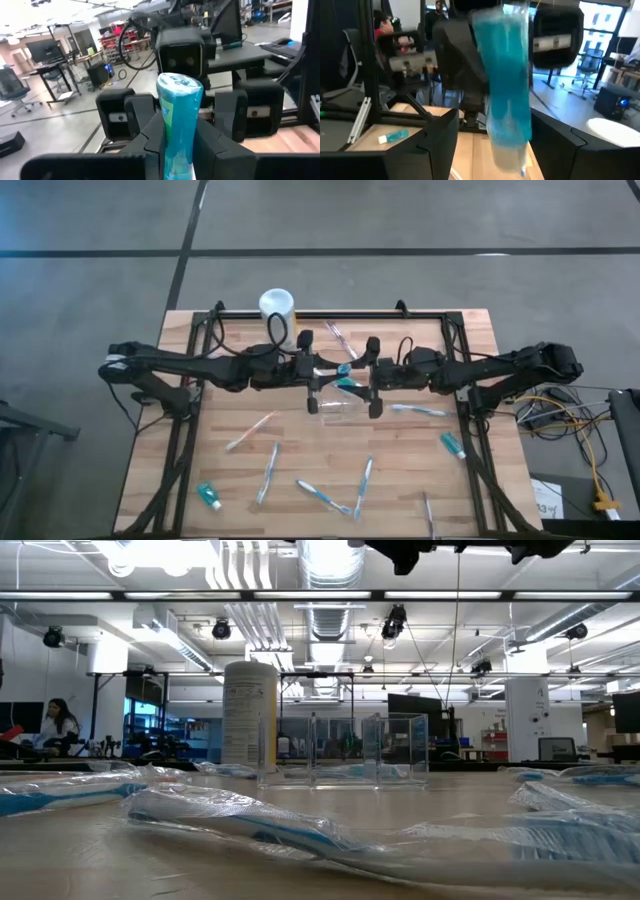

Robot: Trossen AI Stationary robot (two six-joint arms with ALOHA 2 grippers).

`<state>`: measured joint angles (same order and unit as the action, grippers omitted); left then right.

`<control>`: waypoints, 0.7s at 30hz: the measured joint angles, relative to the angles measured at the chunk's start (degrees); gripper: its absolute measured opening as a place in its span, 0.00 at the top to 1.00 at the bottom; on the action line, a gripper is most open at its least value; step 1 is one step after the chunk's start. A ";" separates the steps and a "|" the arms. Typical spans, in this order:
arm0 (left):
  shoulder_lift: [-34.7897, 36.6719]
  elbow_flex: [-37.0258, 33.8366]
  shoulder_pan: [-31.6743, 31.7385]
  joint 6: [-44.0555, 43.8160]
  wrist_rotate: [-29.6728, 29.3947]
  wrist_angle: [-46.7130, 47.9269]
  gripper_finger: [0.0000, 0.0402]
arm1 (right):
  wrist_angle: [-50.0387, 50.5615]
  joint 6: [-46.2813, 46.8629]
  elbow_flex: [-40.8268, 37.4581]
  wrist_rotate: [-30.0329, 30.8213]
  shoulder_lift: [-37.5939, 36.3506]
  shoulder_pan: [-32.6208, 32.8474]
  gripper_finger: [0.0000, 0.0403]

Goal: Pick & Place toothbrushing station
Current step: Put the blue mouthwash into the transparent organizer

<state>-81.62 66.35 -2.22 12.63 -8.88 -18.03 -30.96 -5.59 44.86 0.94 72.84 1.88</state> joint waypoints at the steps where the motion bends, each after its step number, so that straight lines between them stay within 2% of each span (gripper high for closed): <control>1: 0.02 0.00 0.14 -0.09 0.37 -0.34 0.86 | 0.02 -0.48 0.08 0.45 -0.02 0.28 0.46; 21: 0.18 0.70 0.24 0.69 0.76 -3.71 0.86 | 2.70 -0.84 0.24 2.30 0.02 0.44 0.46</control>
<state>-81.44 67.05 -1.98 13.32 -8.12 -21.74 -28.26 -6.44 45.10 3.25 72.86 2.33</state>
